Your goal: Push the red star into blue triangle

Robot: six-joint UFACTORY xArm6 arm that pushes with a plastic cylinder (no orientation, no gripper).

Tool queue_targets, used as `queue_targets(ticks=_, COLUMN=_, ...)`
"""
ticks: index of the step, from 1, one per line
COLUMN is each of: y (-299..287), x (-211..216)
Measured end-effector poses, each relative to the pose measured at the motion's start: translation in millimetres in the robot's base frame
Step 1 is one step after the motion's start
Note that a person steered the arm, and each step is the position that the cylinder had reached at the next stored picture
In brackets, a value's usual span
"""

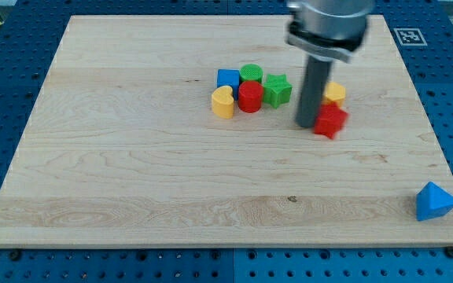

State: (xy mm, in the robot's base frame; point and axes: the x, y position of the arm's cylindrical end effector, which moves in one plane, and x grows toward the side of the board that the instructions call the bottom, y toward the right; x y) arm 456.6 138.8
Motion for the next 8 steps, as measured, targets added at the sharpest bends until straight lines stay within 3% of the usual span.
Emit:
queue_targets(ticks=1, y=33, x=15)
queue_targets(ticks=3, y=22, x=-20)
queue_targets(ticks=4, y=58, x=-24)
queue_targets(ticks=6, y=88, x=41)
queue_targets(ticks=8, y=64, x=43)
